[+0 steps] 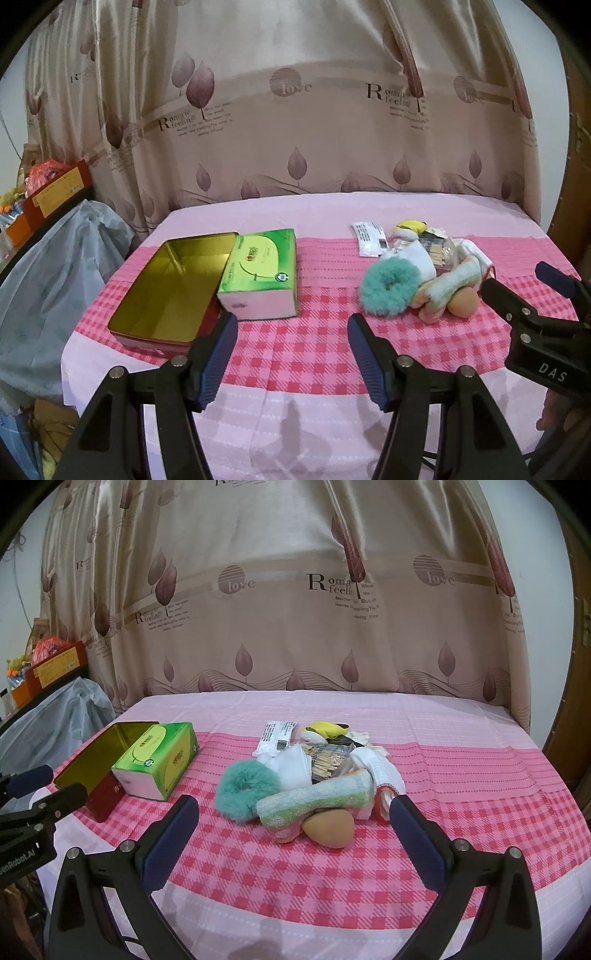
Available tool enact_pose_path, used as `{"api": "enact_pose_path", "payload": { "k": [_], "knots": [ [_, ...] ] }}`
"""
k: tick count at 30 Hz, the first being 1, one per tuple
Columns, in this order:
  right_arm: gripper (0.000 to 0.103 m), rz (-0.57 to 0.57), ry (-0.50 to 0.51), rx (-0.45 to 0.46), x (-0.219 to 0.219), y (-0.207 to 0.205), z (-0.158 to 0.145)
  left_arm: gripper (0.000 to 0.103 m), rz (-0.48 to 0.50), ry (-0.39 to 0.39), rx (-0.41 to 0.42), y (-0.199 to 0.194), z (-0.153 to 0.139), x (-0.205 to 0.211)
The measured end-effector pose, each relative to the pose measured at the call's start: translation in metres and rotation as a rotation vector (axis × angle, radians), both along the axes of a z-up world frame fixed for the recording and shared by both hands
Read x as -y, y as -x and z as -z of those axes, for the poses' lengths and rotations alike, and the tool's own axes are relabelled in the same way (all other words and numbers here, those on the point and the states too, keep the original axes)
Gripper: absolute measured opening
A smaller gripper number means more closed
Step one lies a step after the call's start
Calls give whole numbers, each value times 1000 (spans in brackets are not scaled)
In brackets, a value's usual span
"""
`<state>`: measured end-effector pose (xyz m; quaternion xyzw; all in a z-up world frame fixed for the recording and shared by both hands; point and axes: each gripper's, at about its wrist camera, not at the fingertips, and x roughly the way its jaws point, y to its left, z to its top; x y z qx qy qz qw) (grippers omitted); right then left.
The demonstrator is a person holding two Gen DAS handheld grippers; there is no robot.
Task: Organize soft objects
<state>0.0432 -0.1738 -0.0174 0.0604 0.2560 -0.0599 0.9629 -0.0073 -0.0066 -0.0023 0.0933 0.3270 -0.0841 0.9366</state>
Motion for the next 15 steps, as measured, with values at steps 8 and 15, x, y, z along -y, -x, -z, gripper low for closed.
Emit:
{"api": "enact_pose_path", "payload": {
  "k": [8,15],
  "knots": [
    [103,0,-3,0,0,0,1,63,3,-16,-41,-3,5,2],
    [103,1,-4,-1,-3,0,1,63,-16,-21,-54,-5,7,-1]
  ]
}}
